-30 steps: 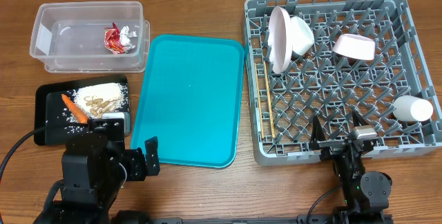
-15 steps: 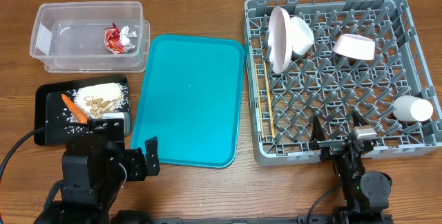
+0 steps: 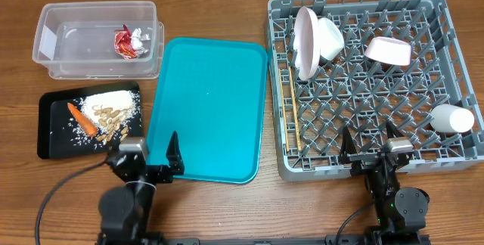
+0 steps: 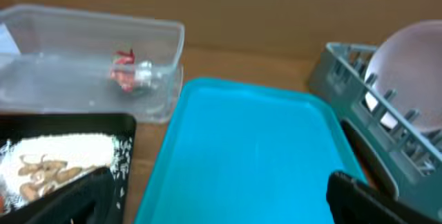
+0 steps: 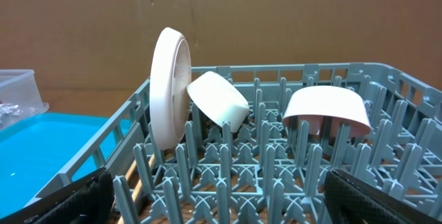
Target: Sort waste into correct bins and load items into the dishwasher
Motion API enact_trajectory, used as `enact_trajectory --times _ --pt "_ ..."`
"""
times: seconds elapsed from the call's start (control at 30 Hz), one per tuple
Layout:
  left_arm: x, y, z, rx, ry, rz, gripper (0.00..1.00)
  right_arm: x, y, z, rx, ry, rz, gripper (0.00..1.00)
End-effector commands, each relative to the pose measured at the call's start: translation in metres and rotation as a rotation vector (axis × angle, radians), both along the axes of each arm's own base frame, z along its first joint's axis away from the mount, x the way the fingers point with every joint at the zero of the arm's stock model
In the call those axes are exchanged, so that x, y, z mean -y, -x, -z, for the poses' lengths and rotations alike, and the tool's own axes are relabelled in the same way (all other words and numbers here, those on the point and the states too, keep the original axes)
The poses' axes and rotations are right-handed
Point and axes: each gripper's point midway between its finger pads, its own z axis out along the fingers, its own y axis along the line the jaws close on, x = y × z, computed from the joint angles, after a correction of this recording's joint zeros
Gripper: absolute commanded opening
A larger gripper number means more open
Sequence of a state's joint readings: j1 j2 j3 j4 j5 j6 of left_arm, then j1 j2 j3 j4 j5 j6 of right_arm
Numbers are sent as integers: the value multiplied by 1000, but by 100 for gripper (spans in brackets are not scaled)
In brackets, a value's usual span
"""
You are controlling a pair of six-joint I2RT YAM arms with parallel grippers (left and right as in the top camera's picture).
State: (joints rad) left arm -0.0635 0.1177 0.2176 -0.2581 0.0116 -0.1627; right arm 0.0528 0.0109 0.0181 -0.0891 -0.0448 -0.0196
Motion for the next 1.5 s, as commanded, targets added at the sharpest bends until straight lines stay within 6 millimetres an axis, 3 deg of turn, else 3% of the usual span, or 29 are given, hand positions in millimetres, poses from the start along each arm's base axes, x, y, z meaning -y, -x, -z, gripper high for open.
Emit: enact_trajectory --times 0.0,0.07,0.13,0.27,1.47 --pt "-1 -3 -11 193 -59 0 100 1 0 1 6 3 2 100" --pt "-1 -5 -17 270 -109 1 100 1 0 1 6 3 2 100" --pt "-1 -7 -9 269 -149 -1 100 1 0 1 7 3 1 100" --pt "-2 -8 36 84 -150 11 100 1 0 1 6 3 1 100" --pt "1 -8 34 95 -148 28 100 1 0 1 6 3 2 100"
